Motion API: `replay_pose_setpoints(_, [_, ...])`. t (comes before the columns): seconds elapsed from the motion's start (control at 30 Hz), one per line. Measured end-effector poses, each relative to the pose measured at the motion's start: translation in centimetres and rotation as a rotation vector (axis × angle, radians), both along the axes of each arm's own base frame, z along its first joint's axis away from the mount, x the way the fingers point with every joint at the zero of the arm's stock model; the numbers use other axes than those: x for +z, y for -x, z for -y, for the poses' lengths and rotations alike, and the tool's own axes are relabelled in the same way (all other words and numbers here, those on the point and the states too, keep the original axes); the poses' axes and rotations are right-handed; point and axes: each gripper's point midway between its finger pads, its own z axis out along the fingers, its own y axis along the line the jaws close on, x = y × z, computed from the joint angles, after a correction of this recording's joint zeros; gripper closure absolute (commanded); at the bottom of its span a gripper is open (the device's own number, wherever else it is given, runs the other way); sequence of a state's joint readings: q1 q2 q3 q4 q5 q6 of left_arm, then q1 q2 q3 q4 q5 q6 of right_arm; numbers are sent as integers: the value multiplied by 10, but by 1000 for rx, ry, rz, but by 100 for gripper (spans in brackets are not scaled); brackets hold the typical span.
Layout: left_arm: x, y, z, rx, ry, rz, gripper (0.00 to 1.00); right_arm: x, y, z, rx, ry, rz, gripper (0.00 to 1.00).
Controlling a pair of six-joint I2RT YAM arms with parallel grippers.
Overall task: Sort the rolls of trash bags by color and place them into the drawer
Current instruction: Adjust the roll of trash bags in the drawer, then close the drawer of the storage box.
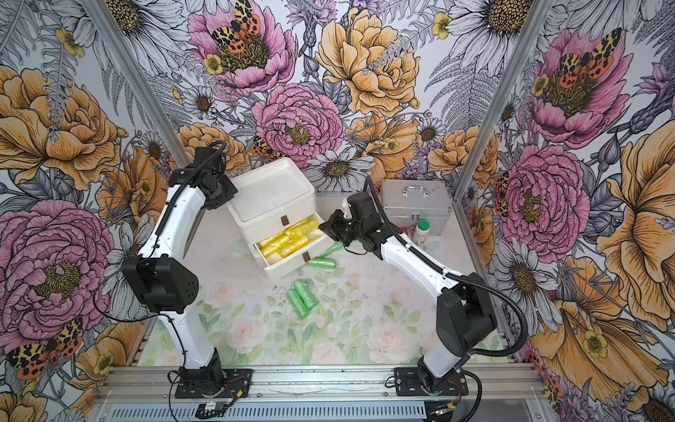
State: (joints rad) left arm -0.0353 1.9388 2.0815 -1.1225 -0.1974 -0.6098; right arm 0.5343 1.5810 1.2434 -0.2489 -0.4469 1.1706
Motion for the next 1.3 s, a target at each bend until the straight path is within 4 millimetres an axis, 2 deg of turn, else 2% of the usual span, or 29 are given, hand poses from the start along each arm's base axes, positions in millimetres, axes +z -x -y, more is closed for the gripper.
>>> replay_pose_setpoints(0.17, [0, 0, 0, 0, 0, -2, 100, -104, 48, 24, 32, 166, -192, 100])
replay_pose_setpoints(0.27, [-1, 0, 0, 0, 0, -3, 100, -131, 64, 28, 50, 230, -254, 100])
replay_pose_setpoints(0.37, [-1, 0, 0, 0, 0, -6, 100, -136, 61, 22, 66, 240, -252, 100])
replay_pose_setpoints(0.53, [-1, 0, 0, 0, 0, -7, 100, -133, 40, 1, 82, 233, -229, 100])
replay_pose_setpoints(0.87, [-1, 0, 0, 0, 0, -6, 100, -95, -11, -41, 91, 174, -127, 100])
replay_pose_setpoints(1.13, [-1, -1, 0, 1, -2, -3, 100, -94, -20, -47, 70, 215, -188, 100])
replay_pose_setpoints(1.3, [-1, -6, -3, 30, -4, 10, 100, -90, -25, -64, 70, 216, -195, 100])
